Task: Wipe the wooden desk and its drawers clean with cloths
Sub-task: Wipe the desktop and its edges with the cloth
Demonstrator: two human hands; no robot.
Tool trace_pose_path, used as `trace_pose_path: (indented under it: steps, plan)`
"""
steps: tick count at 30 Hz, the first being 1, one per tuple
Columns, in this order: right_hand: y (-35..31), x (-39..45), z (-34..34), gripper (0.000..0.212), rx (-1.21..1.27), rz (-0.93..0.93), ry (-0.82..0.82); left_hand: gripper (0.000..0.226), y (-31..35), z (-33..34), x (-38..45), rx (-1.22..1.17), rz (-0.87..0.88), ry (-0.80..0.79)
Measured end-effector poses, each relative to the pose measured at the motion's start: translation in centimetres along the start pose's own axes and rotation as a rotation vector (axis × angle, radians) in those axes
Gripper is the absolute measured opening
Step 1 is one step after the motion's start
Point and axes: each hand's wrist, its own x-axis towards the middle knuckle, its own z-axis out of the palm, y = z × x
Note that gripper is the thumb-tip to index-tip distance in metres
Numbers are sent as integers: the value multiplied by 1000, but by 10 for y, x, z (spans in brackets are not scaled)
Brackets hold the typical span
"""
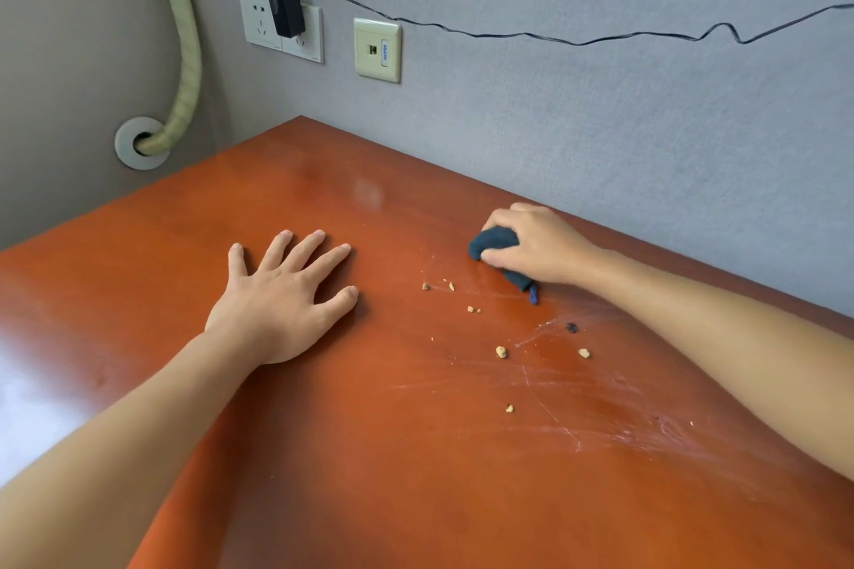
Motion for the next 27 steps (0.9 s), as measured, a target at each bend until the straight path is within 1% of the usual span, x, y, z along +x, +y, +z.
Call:
trace_pose_path:
  steps: [3,5,7,10,12,13,15,19,21,24,27]
  plan:
    - [34,20,-13,17,-82,234,129,79,0,0,0,6,6,7]
    - [40,30,-12,17,-111,324,165,78,-1,0,1,5,3,7]
    - [23,32,-7,14,-103,296,155,76,-1,-1,1,7,0,5]
    - [-22,16,12,27,-3,91,121,76,0,-2,0,4,-1,7]
    - [-44,-2,22,28,70,-42,59,75,0,-2,-1,3,0,8]
    - [-47,-7,23,27,107,-78,20,75,0,-2,0,4,-1,6]
    - [-37,-2,16,26,133,-59,-8,75,0,-3,0,0,-3,2]
    - [-6,36,4,21,110,195,138,74,1,-4,-1,-6,-1,1]
    - [-9,51,7,22,72,236,134,74,1,-3,-1,-11,0,2]
    - [-35,63,16,26,88,162,111,74,1,-2,-1,-11,5,5]
    - [-70,49,28,31,66,-29,57,74,1,-3,0,-8,5,1]
